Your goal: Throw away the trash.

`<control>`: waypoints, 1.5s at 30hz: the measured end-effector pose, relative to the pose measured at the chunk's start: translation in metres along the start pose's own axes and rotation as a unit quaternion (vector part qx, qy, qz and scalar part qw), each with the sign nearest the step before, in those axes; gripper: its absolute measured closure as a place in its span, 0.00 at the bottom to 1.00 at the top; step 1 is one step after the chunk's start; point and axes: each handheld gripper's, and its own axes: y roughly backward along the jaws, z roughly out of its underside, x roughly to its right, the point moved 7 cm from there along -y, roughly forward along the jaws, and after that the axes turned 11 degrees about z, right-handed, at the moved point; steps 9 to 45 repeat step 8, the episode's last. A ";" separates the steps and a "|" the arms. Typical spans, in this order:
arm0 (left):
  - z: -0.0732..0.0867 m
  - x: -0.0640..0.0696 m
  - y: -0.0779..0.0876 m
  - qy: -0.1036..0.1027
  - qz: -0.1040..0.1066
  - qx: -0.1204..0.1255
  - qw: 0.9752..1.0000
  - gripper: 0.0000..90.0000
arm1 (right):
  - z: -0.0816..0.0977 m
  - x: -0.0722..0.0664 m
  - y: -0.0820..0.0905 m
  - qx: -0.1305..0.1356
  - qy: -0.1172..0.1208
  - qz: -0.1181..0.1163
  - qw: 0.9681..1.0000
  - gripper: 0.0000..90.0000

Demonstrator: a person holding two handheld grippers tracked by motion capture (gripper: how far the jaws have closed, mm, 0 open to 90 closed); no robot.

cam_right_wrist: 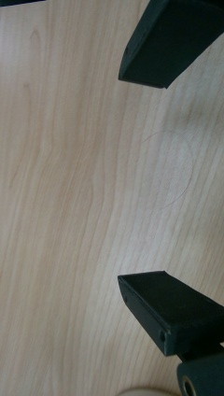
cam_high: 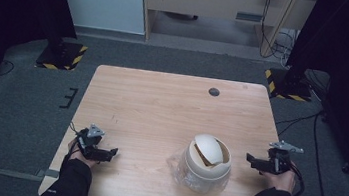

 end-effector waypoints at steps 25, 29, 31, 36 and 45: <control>0.004 -0.002 -0.004 -0.006 0.003 -0.003 1.000 0.03 | 0.013 0.003 -0.009 -0.032 0.010 0.009 0.999 0.03; 0.004 -0.002 -0.004 -0.006 0.003 -0.003 1.000 0.03 | 0.013 0.003 -0.009 -0.032 0.010 0.009 0.999 0.03; 0.004 -0.002 -0.004 -0.006 0.003 -0.003 1.000 0.03 | 0.013 0.003 -0.009 -0.032 0.010 0.009 0.999 0.03; 0.004 -0.002 -0.004 -0.006 0.003 -0.003 1.000 0.03 | 0.013 0.003 -0.009 -0.032 0.010 0.009 0.999 0.03; 0.004 -0.002 -0.004 -0.006 0.003 -0.003 1.000 0.03 | 0.013 0.003 -0.009 -0.032 0.010 0.009 0.999 0.03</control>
